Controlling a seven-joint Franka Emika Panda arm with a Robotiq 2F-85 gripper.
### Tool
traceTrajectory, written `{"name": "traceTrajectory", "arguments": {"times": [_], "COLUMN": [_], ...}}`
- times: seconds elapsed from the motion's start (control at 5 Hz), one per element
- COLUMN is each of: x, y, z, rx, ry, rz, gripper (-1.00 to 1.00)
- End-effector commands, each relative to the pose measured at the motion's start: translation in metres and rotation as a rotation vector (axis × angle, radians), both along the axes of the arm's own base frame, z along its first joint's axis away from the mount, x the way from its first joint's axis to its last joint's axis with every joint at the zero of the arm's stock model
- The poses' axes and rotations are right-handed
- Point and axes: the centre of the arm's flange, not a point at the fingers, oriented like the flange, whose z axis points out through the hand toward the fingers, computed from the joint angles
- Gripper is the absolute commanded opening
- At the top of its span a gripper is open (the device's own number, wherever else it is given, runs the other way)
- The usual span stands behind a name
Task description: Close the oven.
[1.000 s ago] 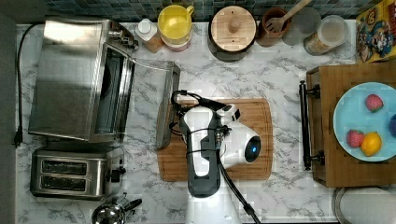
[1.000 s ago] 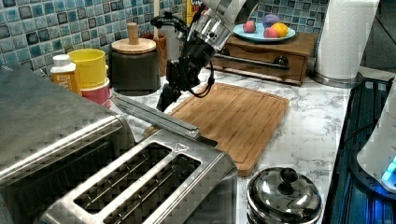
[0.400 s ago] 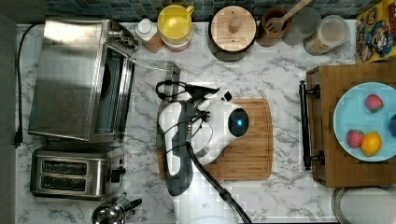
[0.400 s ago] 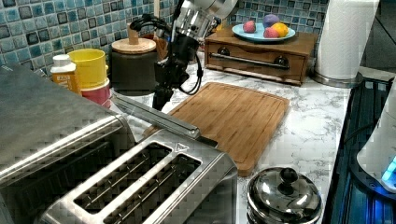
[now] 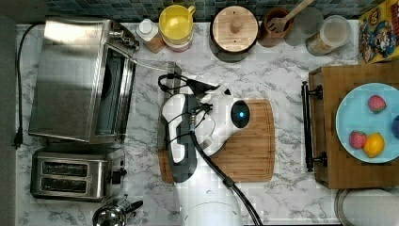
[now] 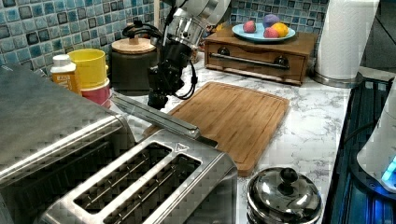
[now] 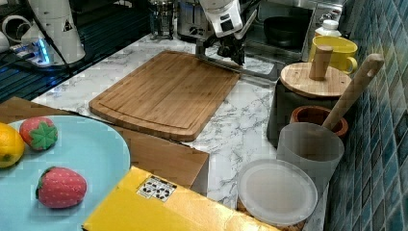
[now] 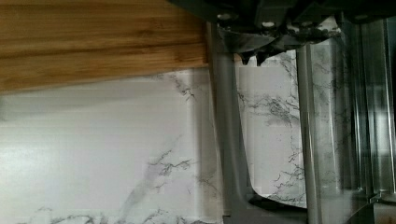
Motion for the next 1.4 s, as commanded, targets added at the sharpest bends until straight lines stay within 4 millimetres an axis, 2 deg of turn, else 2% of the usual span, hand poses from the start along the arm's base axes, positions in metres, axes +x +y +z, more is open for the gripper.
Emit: {"name": "traceTrajectory", "arguments": {"times": [0.2,0.6,0.8,1.2,1.4], "x": [0.019,0.005,-0.001,-0.004,-0.002], "y": [0.023,0.07,0.09,0.145,0.179], "z": [0.056,0.067,0.087,0.153,0.174], "rx": [0.156,0.188,0.195,0.155,0.024], "ry": [-0.033,0.0,-0.019,-0.058,-0.08], "rz": [-0.01,0.084,0.111,0.12,0.103], "gripper": [-1.0,-1.0,-1.0,-1.0,-1.0]}}
